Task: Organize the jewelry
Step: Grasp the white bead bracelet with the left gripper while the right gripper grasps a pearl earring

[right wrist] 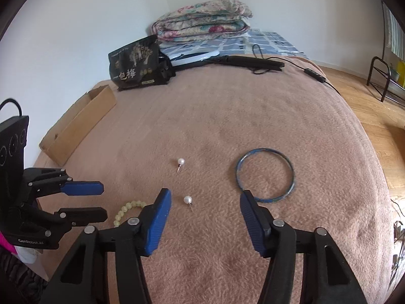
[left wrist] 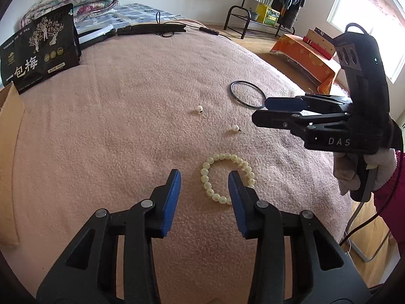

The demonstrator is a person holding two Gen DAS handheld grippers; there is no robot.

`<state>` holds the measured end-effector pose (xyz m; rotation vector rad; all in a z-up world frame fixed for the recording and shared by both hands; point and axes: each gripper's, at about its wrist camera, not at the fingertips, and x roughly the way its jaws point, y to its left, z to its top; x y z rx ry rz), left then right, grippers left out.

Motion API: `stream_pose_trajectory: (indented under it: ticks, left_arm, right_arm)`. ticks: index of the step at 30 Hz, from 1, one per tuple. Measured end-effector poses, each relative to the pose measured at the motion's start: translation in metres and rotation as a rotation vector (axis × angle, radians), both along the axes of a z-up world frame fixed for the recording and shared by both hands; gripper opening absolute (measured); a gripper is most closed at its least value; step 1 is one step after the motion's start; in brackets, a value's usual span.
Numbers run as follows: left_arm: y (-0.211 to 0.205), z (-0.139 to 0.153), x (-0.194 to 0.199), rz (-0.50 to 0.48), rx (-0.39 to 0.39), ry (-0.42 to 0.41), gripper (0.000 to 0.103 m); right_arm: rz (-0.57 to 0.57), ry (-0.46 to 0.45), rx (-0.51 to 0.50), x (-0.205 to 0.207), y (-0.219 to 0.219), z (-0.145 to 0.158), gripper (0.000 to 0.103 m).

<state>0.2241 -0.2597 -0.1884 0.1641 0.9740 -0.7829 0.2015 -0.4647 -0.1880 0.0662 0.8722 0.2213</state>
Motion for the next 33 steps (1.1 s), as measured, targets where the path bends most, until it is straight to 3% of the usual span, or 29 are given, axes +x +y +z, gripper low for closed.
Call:
stream_pose_trajectory:
  ticks: [3,12,23,27,33]
  left_arm:
    - [-0.003,-0.006,0.001,-0.006,0.014,0.011,0.032]
    - [-0.010,-0.018,0.004,-0.004,0.040,0.022,0.031]
    - [-0.013,-0.025,0.008,0.002,0.043,0.022,0.023]
    - [-0.013,-0.026,0.009,0.010,0.048,0.006,0.007]
    - [-0.010,-0.019,0.007,0.016,0.036,-0.013,0.005]
  right_arm:
    - [0.047,0.022,-0.036,0.005,0.012,-0.009,0.037]
    - [0.095,0.041,-0.075,0.013,0.024,-0.019,0.022]
    - [0.127,0.067,-0.136,0.020,0.036,-0.028,0.012]
    - [0.130,0.072,-0.160,0.021,0.039,-0.029,0.007]
    - [0.114,0.060,-0.145,0.018,0.036,-0.025,0.006]
